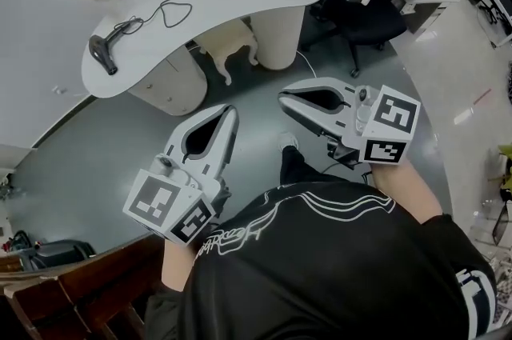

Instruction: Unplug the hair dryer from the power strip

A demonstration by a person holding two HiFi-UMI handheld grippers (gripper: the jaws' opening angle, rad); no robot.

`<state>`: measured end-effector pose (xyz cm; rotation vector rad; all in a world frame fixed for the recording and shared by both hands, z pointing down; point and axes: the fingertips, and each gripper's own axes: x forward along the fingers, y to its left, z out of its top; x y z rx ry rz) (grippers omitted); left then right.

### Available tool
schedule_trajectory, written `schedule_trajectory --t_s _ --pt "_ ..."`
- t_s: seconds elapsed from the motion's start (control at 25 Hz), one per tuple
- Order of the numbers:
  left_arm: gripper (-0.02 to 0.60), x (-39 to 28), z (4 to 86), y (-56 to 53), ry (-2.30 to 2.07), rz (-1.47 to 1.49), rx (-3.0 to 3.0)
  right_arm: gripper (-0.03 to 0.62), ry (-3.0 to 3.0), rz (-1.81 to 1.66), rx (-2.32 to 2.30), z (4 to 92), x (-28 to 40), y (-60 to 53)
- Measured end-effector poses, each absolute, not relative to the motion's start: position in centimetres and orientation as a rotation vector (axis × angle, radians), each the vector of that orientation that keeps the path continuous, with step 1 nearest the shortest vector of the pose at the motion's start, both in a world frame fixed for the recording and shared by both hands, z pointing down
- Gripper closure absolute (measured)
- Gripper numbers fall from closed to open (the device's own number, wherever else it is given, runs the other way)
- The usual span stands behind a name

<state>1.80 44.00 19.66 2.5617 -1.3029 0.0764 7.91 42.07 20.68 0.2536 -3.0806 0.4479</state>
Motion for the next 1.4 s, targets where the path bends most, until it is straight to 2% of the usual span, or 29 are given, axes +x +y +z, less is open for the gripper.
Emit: schedule_trajectory --t_s 0.64,1.0,1.4 --pt "0.578 4.3 23.2 14.9 -1.273 0.152 2.479 0.595 -3.047 0.584 0.302 24.1 10.9 12.8" --pt "0.578 2.6 23.4 8.4 -1.37 0.224 2.451 0.595 -3.046 0.465 0.269 25.0 9.3 5.4" --pt "0.578 -2.9 26.8 1.5 -1.375 0.285 2.406 0.595 -2.974 0.562 0.325 28.6 5.3 -1.0"
